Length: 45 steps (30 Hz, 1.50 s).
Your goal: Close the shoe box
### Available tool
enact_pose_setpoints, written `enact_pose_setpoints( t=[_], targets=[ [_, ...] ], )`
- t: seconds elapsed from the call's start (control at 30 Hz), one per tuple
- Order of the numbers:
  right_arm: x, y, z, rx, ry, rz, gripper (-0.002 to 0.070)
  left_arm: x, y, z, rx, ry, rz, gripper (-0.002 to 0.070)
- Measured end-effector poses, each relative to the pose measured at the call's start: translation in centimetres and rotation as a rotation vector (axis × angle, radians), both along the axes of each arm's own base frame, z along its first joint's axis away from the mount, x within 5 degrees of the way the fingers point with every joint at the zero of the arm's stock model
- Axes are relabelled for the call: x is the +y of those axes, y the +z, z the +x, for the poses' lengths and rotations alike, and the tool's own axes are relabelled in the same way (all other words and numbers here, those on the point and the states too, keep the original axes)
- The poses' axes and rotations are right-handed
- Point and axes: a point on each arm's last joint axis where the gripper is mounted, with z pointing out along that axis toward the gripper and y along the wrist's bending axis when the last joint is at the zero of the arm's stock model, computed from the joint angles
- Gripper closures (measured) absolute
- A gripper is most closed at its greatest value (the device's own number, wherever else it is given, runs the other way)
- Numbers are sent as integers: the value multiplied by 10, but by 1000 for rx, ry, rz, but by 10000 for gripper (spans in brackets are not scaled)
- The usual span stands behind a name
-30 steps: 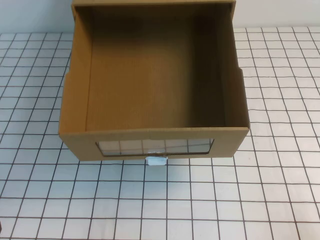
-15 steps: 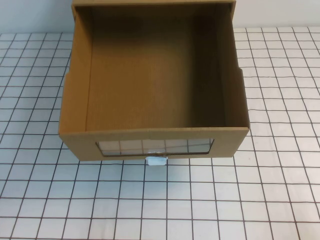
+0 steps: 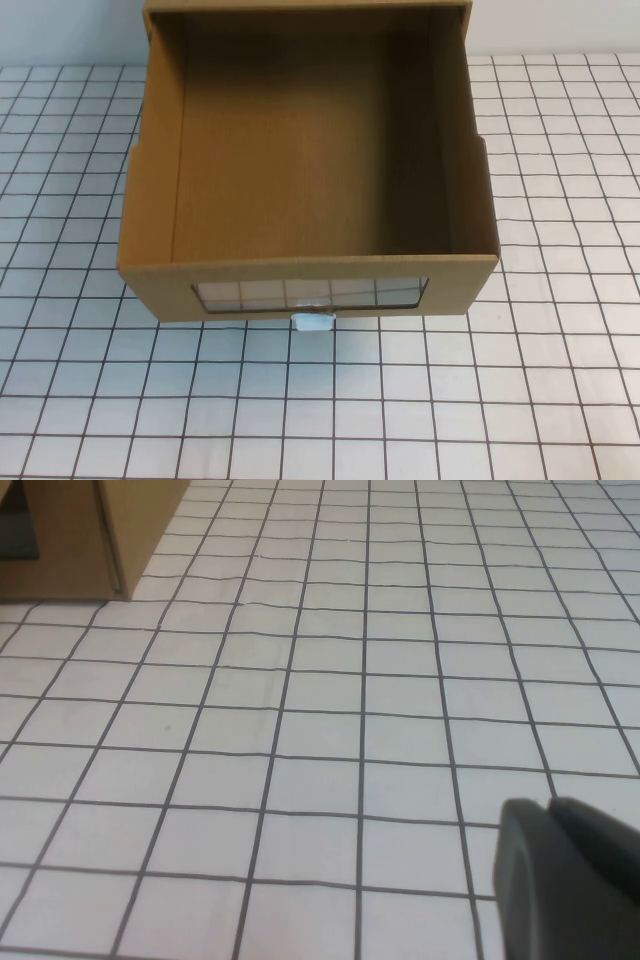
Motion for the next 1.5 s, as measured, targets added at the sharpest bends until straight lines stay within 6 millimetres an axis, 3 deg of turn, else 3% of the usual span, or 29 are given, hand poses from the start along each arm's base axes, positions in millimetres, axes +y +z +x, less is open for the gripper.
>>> enact_pose_setpoints(
  t=[0.23,0.43,0.6,0.83,1.03,1.27,1.4,1.5],
  targets=[
    [0,0,0,0,0,0,690,-1,2,1,-21,2,-30,680],
    [0,7,2,-74,-5,4,690,-4,18,4,-199,-21,-94,680],
    [-2,27,4,-306,-21,16,689,-7,44,2,-473,-71,-176,680],
    [-5,74,-10,-843,-57,43,690,-11,75,-10,-831,-151,-220,680],
    [-8,99,-35,-1233,-83,63,690,-11,81,-15,-916,-171,-227,680],
    [-11,108,-50,-1423,-107,88,690,-11,87,-19,-999,-169,-209,680],
    [-12,111,-52,-1448,-109,91,689,-9,96,-29,-1147,-174,-240,680],
    [-10,126,-59,-1497,-94,74,689,-5,105,-36,-1250,-160,-296,680]
  ],
)
